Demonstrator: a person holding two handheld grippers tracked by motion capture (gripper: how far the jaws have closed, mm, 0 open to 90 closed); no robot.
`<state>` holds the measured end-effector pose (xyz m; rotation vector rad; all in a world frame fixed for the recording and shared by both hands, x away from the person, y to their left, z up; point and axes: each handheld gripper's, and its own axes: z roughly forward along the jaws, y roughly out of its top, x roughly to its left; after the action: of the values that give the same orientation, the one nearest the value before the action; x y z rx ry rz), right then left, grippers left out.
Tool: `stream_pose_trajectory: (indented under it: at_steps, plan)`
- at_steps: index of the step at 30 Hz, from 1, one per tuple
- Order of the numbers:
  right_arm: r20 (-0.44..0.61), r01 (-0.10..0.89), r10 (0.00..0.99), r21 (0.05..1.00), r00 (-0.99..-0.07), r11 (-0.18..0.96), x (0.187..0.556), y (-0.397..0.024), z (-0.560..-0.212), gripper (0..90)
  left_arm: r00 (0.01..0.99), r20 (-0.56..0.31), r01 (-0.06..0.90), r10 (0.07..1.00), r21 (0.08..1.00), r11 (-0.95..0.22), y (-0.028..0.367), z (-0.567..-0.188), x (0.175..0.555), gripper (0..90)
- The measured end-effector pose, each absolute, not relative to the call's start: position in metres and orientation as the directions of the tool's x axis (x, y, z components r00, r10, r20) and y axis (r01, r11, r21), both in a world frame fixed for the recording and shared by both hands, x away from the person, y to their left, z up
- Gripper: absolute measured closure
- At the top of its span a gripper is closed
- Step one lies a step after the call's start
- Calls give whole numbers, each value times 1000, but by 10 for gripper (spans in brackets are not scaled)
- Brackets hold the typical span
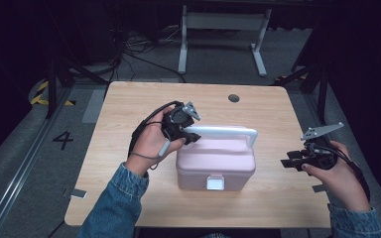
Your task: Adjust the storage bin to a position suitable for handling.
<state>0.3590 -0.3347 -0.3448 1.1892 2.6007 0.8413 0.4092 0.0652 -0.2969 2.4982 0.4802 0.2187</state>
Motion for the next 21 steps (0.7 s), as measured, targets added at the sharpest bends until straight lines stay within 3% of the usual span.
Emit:
stream_pose_trajectory:
  at_steps: [3, 15, 21]
  plan:
    - [83, 645, 737, 555, -670, 524, 359, -335, -345, 566, 916, 59, 292, 397, 579, -761, 66, -296, 407, 790]
    - [64, 630, 736, 569, -674, 528, 359, -334, -348, 552, 918, 46, 296, 395, 584, -756, 66, -291, 409, 794]
    - [94, 607, 721, 619, -687, 498, 354, -332, -345, 661, 907, 33, 320, 420, 595, -738, 67, -283, 415, 789]
